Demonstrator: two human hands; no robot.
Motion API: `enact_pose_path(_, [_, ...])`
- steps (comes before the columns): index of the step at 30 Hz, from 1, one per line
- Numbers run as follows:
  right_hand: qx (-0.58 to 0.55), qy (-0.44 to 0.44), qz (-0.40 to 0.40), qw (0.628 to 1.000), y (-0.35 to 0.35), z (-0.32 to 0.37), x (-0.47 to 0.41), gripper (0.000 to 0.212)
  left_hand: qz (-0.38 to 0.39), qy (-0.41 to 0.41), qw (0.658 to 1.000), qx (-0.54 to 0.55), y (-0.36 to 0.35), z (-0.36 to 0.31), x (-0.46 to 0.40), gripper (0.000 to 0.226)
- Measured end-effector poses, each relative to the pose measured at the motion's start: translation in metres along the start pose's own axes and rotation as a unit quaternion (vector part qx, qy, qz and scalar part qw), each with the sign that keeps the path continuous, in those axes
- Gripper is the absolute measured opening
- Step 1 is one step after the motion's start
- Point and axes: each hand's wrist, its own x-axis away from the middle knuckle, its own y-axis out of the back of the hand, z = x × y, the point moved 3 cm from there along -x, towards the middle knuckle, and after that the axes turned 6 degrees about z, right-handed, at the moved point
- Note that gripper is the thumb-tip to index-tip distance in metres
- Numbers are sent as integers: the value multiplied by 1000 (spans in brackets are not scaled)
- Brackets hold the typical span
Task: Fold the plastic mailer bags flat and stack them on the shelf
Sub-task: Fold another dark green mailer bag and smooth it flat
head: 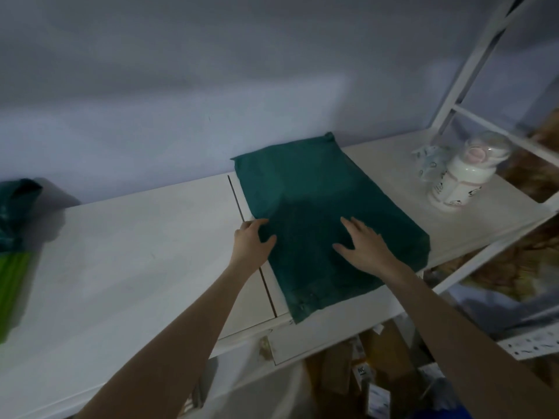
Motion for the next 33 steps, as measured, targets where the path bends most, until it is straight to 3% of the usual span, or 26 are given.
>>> enact_pose_path(2, [9, 6, 9, 1000, -6, 4, -2, 70, -20, 40, 992, 120, 4, 1, -7, 44])
enact_pose_path(5, [17, 2, 4, 1000, -10, 9, -4, 69, -22, 125, 939, 318, 12, 0, -13, 42])
enact_pose_path(8, [24, -1, 9, 1000, -11, 15, -5, 69, 6, 135, 915, 380, 20, -6, -14, 35])
enact_pose_path(13, [25, -2, 17, 1000, -10, 23, -3, 66, 21, 100, 949, 298, 29, -6, -14, 39])
enact_pose_path(24, [-6, 2, -23, 1000, -1, 64, 6, 59, -100, 68, 968, 222, 88, 37, 16, 23])
enact_pose_path(33, [-96, 39, -26, 994, -27, 132, -2, 61, -38, 121, 991, 32, 140, 123, 64, 51])
